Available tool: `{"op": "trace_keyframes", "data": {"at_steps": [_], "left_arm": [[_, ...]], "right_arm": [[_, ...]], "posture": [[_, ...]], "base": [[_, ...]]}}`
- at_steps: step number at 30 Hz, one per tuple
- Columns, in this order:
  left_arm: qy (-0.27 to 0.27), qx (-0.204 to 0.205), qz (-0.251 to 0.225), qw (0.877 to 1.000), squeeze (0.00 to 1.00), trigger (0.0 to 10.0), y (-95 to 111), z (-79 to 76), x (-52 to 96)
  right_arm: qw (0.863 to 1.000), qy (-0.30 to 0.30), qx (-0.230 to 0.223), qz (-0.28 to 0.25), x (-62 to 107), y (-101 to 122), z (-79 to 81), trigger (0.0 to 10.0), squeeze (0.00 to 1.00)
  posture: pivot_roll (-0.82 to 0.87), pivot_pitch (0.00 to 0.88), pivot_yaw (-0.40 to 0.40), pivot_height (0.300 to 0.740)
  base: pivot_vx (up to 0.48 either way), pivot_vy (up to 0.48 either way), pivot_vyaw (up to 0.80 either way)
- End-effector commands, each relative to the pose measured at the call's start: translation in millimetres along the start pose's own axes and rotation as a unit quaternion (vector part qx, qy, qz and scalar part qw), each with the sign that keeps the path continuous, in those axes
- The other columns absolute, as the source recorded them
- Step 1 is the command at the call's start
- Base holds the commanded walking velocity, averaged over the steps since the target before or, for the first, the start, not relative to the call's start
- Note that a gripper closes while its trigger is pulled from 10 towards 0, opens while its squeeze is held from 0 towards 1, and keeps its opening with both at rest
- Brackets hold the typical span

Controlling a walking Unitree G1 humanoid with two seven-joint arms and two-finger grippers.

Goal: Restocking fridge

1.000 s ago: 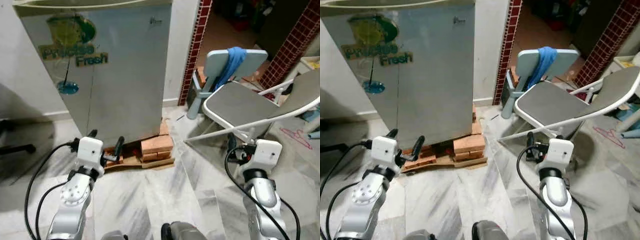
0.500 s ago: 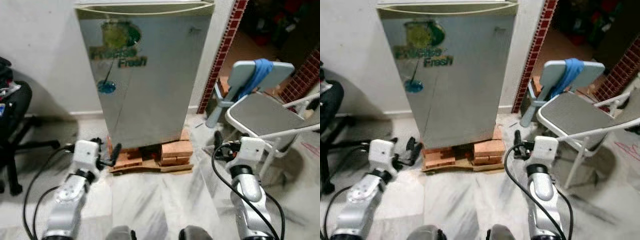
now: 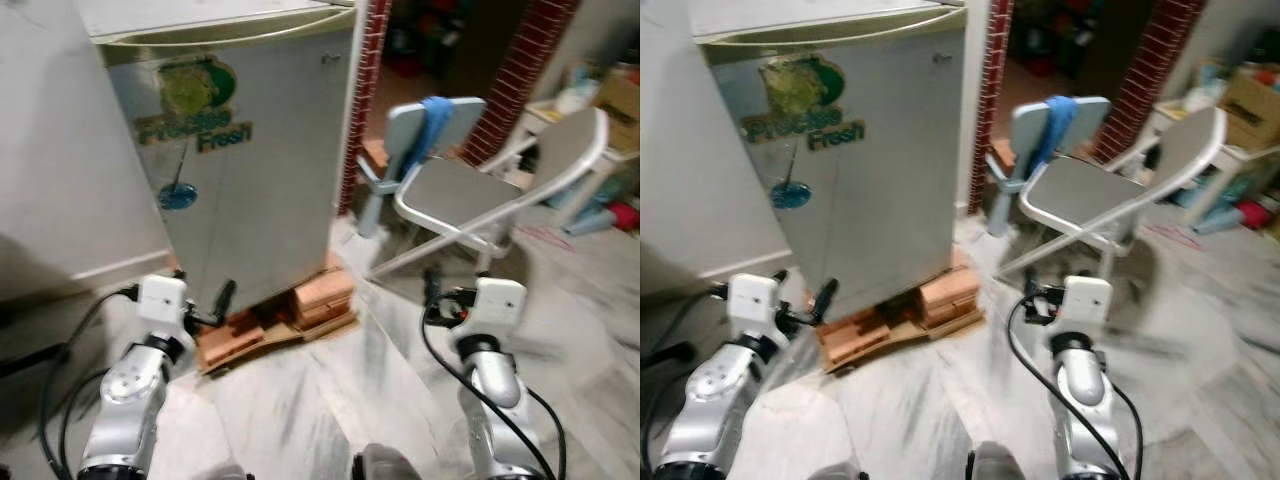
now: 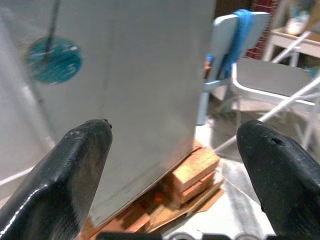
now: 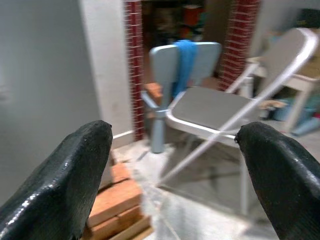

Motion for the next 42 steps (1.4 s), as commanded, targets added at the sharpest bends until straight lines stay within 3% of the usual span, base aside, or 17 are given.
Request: {"op": "trace_keyframes", "data": {"at_steps": [1, 10, 15, 20, 22, 28, 36, 38, 42], "left_arm": [[-0.007, 0.012, -0.002, 1.000, 0.00, 10.0, -1, -8.2, -2.1], [-0.003, 0.005, 0.008, 1.000, 0.00, 10.0, -9, -10.8, 5.8], [0.021, 0.014, 0.001, 1.000, 0.00, 10.0, -7, -2.5, 7.0], [0.021, 0.008, 0.010, 1.000, 0.00, 10.0, -12, -2.1, 10.8], [0.035, 0.012, 0.006, 0.999, 0.00, 10.0, -11, -1.3, 11.6], [0.048, 0.023, 0.014, 0.999, 0.00, 10.0, -17, -1.7, 17.0], [0.055, 0.028, 0.027, 0.998, 0.00, 10.0, -24, -0.5, 25.3], [0.090, 0.031, 0.026, 0.995, 0.00, 10.0, -25, 10.0, 26.2], [0.099, 0.027, 0.021, 0.995, 0.00, 10.0, -23, 15.7, 25.8]], "right_arm": [[1.000, -0.013, 0.005, -0.002, -0.2, 2, -11.7, 10.0, 0.00], [1.000, -0.010, 0.012, -0.006, -1.8, 2, -10.0, 10.0, 0.00], [0.999, 0.001, 0.045, -0.010, -1.6, 2, -11.1, 10.0, 0.00], [0.999, -0.006, 0.040, -0.010, -1.7, 2, -15.6, 10.0, 0.00], [0.998, 0.010, 0.064, -0.022, -1.8, 5, -12.6, 10.0, 0.00], [0.997, 0.025, 0.070, -0.001, -0.2, -2, -6.7, 10.0, 0.00], [0.994, 0.014, 0.107, 0.007, -2.8, -4, -9.0, 10.0, 0.00], [0.998, 0.012, 0.065, 0.019, -2.9, -6, -8.4, 10.0, 0.00], [0.997, -0.004, 0.078, 0.020, -3.6, -6, -13.4, 10.0, 0.00]], "posture": [[-0.04, 0.000, -0.020, 0.740], [-0.03, 0.000, -0.015, 0.740], [-0.03, 0.000, -0.008, 0.740], [-0.03, 0.000, -0.012, 0.740], [-0.03, 0.000, -0.018, 0.740], [-0.03, 0.002, -0.027, 0.740], [-0.02, 0.010, -0.042, 0.740], [-0.02, 0.011, -0.041, 0.740], [-0.01, 0.011, -0.054, 0.740]], "base": [[0.000, 0.480, -0.80], [0.000, 0.480, -0.80], [0.000, 0.480, -0.80], [0.000, 0.480, -0.70], [0.000, 0.480, 0.00], [0.000, 0.480, 0.00], [0.000, 0.480, 0.00], [0.000, 0.480, 0.00], [0.000, 0.360, 0.00]]}}
Point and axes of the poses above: a point about 5 cm out from each wrist's last joint towards the gripper, its own x axis pointing back from the gripper into the wrist, its own y axis along the axis of the wrist's last joint, z = x × y, the point moved 2 cm from there along -x, pointing out of the wrist towards the gripper, and after that the axes turned 4 degrees about x, right-handed, at the moved point
